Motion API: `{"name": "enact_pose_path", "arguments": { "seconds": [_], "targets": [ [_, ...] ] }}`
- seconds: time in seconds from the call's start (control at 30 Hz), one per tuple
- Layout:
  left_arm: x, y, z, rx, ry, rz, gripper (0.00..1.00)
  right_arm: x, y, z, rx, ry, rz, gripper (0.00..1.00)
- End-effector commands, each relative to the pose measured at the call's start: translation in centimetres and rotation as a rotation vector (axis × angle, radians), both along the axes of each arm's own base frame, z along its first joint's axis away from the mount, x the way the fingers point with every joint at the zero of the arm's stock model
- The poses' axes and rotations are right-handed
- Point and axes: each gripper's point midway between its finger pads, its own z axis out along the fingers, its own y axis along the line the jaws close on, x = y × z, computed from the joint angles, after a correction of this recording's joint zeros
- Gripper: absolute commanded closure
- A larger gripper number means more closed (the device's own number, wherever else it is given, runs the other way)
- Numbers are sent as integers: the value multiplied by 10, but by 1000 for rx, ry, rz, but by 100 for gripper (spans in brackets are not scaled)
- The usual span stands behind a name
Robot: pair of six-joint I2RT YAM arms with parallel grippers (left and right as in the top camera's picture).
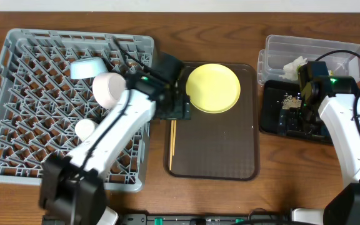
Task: Sort waste into correct bins and load items into the dishwasher
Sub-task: 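Reach left gripper to the wooden chopsticks and pinch one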
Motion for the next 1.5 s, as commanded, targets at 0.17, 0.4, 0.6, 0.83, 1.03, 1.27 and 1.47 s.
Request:
{"name": "enact_pose_path", "arguments": {
  "seconds": [0.17, 0.4, 0.6, 0.83, 1.03, 1.27, 1.47],
  "targets": [
    [4, -29, -54, 45, 53, 50, 11, 1, -5, 5, -8, -23, -30, 1],
    [5, -31, -87, 72, 104, 88, 12, 1, -5, 5, -8, -24, -30, 1],
    [5, -34, -91, 73, 104, 81, 12, 1, -5, 5, -8, -25, -30, 1],
    [6, -35, -91, 70, 98, 81, 12, 1, -5, 5, -8, -24, -30, 1],
    [7, -36, -91, 67, 95, 80, 12, 1, -5, 5, -8, -23, -30, 1],
    [8, -36, -92, 67, 94, 80, 12, 1, -5, 5, -8, -23, -29, 1],
    [5, -35, -102, 83, 117, 80, 12, 1, -5, 5, -8, -23, -30, 1]
  ]
}}
